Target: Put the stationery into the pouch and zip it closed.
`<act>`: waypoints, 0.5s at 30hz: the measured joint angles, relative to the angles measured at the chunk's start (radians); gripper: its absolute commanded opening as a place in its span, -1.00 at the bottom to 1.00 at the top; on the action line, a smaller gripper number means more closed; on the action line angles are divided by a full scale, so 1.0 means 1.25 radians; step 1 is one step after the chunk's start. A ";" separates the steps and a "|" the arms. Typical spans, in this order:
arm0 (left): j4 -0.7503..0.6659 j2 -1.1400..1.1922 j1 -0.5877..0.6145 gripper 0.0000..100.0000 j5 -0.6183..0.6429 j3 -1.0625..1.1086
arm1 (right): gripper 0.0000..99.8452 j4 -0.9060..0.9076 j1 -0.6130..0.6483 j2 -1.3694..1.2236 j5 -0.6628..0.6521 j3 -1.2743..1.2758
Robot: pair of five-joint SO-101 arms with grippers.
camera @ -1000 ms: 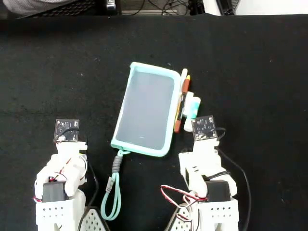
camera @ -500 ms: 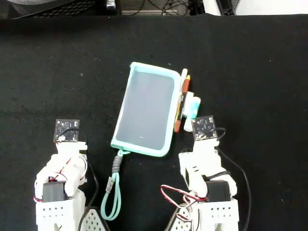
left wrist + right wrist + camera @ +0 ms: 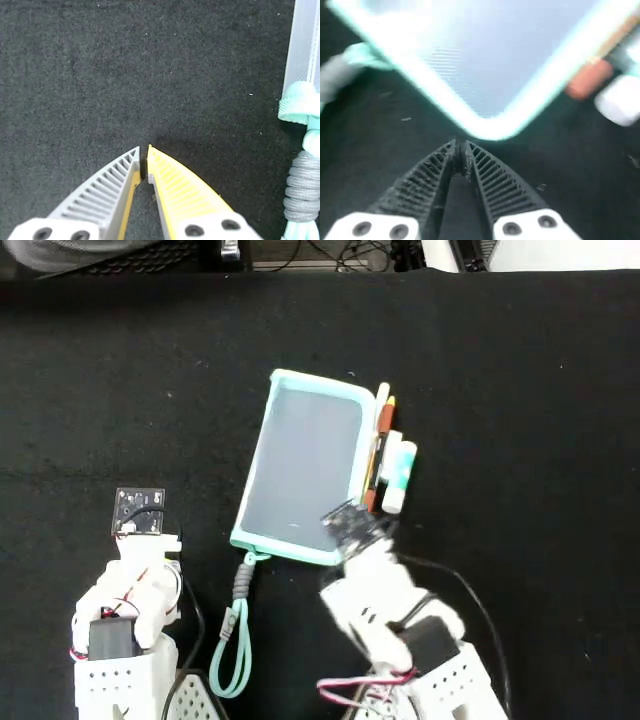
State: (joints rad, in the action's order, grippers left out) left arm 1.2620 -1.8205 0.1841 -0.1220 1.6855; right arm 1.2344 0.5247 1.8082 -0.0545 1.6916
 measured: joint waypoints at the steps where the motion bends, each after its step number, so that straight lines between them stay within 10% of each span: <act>1: 0.000 0.000 0.000 -0.91 0.000 0.000 | -0.97 0.000 0.025 0.000 0.000 0.000; 15: 0.000 0.000 0.063 -0.91 0.000 0.000 | -0.97 -0.061 0.088 0.000 0.000 0.000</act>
State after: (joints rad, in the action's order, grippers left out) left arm 1.2620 -1.8205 0.2624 -0.1220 1.6855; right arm 1.1577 0.6352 1.8082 -0.0545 1.6916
